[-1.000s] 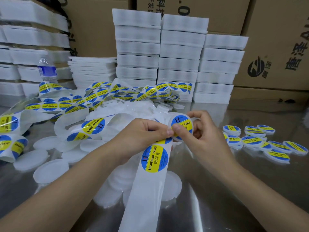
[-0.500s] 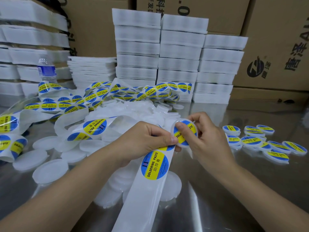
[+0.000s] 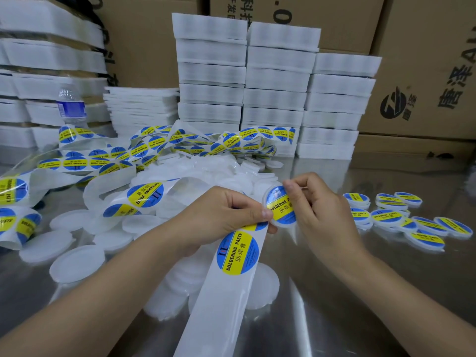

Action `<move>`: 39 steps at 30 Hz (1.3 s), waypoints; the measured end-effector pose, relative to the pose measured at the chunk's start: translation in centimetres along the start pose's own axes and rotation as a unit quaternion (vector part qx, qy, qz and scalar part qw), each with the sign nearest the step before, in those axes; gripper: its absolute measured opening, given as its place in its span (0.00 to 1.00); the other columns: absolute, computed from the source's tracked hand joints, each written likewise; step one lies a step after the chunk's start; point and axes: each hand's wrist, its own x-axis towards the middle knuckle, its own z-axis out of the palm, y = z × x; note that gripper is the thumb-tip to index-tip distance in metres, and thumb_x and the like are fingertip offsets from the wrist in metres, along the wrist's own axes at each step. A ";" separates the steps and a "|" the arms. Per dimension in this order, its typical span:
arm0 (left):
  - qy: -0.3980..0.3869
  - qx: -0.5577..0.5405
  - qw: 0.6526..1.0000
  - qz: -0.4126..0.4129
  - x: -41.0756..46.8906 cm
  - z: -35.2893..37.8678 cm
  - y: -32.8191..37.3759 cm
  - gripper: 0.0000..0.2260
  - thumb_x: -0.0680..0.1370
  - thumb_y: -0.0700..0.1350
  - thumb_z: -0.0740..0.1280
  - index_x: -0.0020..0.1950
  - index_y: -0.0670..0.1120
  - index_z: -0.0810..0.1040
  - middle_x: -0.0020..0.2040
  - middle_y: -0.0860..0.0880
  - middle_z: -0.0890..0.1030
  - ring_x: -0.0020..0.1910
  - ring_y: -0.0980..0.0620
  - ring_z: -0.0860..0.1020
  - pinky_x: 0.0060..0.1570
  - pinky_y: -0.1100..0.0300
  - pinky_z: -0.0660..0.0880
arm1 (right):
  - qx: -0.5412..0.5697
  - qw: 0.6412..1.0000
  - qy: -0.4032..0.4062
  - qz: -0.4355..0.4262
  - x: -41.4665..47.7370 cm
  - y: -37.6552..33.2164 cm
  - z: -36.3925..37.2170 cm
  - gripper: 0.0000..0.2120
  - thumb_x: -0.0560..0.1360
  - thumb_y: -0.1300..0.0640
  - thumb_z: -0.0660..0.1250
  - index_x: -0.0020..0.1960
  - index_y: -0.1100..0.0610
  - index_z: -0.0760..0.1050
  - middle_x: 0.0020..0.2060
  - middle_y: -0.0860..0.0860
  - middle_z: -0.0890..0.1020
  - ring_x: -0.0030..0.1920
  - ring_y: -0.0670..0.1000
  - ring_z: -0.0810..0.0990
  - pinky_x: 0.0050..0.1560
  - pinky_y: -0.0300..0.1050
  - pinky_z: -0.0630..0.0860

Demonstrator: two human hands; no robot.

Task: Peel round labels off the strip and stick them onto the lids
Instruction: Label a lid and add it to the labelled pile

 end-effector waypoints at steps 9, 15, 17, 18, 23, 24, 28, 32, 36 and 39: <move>-0.005 -0.002 1.000 0.008 0.1 -0.1 -0.2 0.16 0.63 0.56 0.71 0.42 0.46 0.86 0.41 0.49 0.86 0.41 0.59 0.82 0.47 0.69 0.77 | -0.003 1.000 0.002 -0.012 0.0 0.1 -0.1 0.07 0.78 0.52 0.59 0.42 0.50 0.70 0.24 0.43 0.75 0.30 0.44 0.72 0.33 0.41 0.65; -0.002 0.003 1.000 0.010 0.1 -0.1 -0.1 0.15 0.63 0.56 0.71 0.41 0.47 0.86 0.41 0.50 0.86 0.42 0.59 0.82 0.48 0.68 0.77 | -0.009 1.000 0.006 -0.010 0.1 0.1 -0.1 0.09 0.79 0.52 0.59 0.40 0.46 0.68 0.23 0.42 0.72 0.30 0.39 0.72 0.32 0.34 0.65; 0.000 0.002 1.000 0.010 0.1 -0.1 -0.1 0.15 0.63 0.56 0.71 0.40 0.48 0.86 0.41 0.50 0.86 0.42 0.59 0.82 0.47 0.69 0.77 | -0.008 1.000 0.008 -0.009 0.1 0.1 -0.1 0.09 0.78 0.52 0.59 0.39 0.46 0.68 0.23 0.42 0.72 0.30 0.39 0.72 0.31 0.34 0.64; 0.000 0.003 1.000 0.011 0.1 -0.1 -0.2 0.15 0.63 0.56 0.71 0.41 0.48 0.86 0.41 0.50 0.86 0.42 0.59 0.82 0.47 0.69 0.77 | -0.007 1.000 0.008 -0.009 0.1 0.1 -0.1 0.09 0.78 0.51 0.59 0.40 0.47 0.68 0.23 0.42 0.72 0.29 0.40 0.72 0.31 0.35 0.64; 0.000 0.005 1.000 0.010 0.2 -0.1 -0.2 0.14 0.62 0.56 0.70 0.40 0.49 0.86 0.41 0.51 0.86 0.43 0.59 0.82 0.46 0.70 0.77 | -0.005 1.000 0.006 -0.012 0.1 0.1 -0.1 0.08 0.79 0.51 0.59 0.41 0.50 0.70 0.25 0.45 0.74 0.32 0.47 0.71 0.32 0.40 0.65; 0.000 0.006 1.000 0.010 0.2 -0.1 -0.2 0.14 0.63 0.56 0.70 0.40 0.49 0.86 0.41 0.51 0.86 0.43 0.59 0.83 0.46 0.70 0.77 | -0.005 1.000 0.005 -0.012 0.1 0.1 -0.1 0.08 0.79 0.51 0.59 0.41 0.50 0.70 0.25 0.45 0.74 0.32 0.47 0.71 0.33 0.40 0.65; -0.002 0.008 1.000 0.015 0.2 -0.2 -0.2 0.14 0.64 0.56 0.70 0.41 0.49 0.86 0.41 0.50 0.86 0.43 0.58 0.83 0.48 0.69 0.77 | -0.009 1.000 0.006 -0.012 0.1 0.2 -0.2 0.08 0.79 0.51 0.58 0.41 0.48 0.69 0.25 0.45 0.73 0.33 0.48 0.71 0.32 0.38 0.65; 0.002 0.009 1.000 0.013 0.1 -0.2 -0.1 0.12 0.64 0.56 0.70 0.40 0.50 0.86 0.42 0.51 0.86 0.43 0.59 0.83 0.45 0.70 0.77 | -0.014 1.000 0.007 -0.014 0.1 0.1 -0.2 0.09 0.79 0.52 0.57 0.40 0.46 0.67 0.26 0.45 0.74 0.34 0.46 0.73 0.32 0.36 0.65; 0.030 0.017 0.999 0.006 0.3 -0.4 -0.4 0.05 0.72 0.47 0.71 0.41 0.48 0.86 0.42 0.52 0.86 0.44 0.59 0.82 0.45 0.70 0.77 | -0.004 1.000 0.002 -0.025 0.2 0.0 -0.5 0.09 0.79 0.50 0.56 0.40 0.44 0.68 0.24 0.46 0.72 0.31 0.44 0.72 0.32 0.37 0.66; 0.067 -0.004 0.998 0.001 0.4 -0.5 -0.3 0.06 0.74 0.45 0.70 0.39 0.50 0.86 0.41 0.50 0.86 0.44 0.57 0.83 0.43 0.69 0.77 | -0.003 0.999 -0.043 -0.034 0.3 -0.1 -0.8 0.12 0.76 0.40 0.58 0.55 0.44 0.73 0.31 0.43 0.76 0.34 0.45 0.74 0.33 0.35 0.67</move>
